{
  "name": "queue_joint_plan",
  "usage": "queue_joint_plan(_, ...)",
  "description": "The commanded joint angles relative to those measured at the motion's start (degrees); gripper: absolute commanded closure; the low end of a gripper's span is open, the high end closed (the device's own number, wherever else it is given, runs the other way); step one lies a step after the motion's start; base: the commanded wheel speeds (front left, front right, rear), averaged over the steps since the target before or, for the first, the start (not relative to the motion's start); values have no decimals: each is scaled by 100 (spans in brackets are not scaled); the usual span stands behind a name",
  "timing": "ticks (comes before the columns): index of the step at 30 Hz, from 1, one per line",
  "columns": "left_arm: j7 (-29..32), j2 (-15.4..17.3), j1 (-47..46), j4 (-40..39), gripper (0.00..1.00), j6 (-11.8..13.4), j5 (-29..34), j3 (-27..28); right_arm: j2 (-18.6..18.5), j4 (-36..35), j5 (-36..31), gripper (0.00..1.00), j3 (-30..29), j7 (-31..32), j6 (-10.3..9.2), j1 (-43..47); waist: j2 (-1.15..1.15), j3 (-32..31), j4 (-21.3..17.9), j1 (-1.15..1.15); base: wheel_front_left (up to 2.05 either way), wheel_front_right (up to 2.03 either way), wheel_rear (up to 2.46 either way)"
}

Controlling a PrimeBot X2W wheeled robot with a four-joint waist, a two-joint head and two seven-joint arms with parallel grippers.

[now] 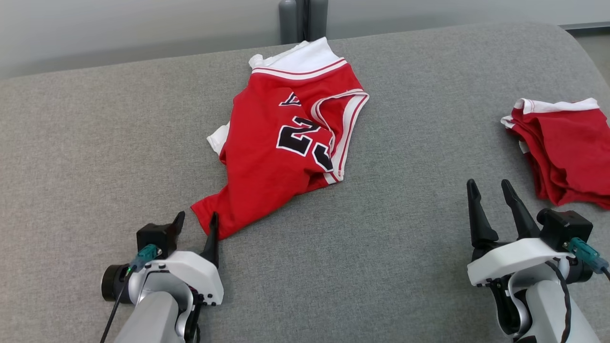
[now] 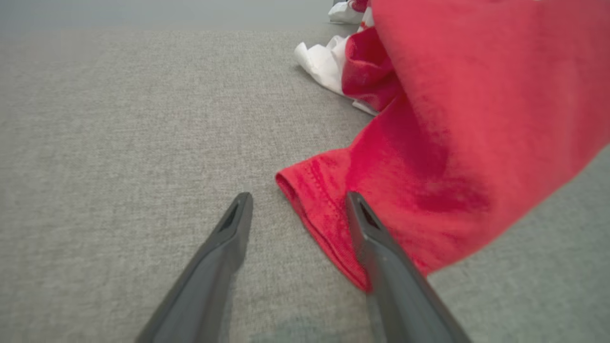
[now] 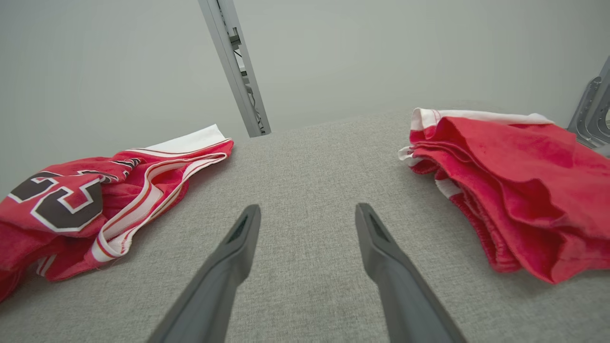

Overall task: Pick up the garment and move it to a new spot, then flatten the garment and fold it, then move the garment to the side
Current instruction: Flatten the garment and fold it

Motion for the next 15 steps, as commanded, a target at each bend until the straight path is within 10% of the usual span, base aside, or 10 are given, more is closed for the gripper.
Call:
queue_joint_plan(1,18,29,-140,306,0,-14,26,-17,-4,-5,-7,0,-7,-27,0,2,0,10,-16,0,0,0,0)
queue_joint_plan(7,30,27,-235,802,0,-124,27,-141,-3,-3,-56,0,-2,-28,0,-18,0,19,-20,0,0,0,0)
queue_joint_plan(8,40,21,-279,901,100,-170,59,-240,-2,2,-56,0,-6,-28,0,-41,0,18,-17,0,0,0,0)
queue_joint_plan(15,0,23,-350,301,100,-146,192,-327,1,64,43,0,-73,-28,0,-1,0,-102,11,0,0,0,0)
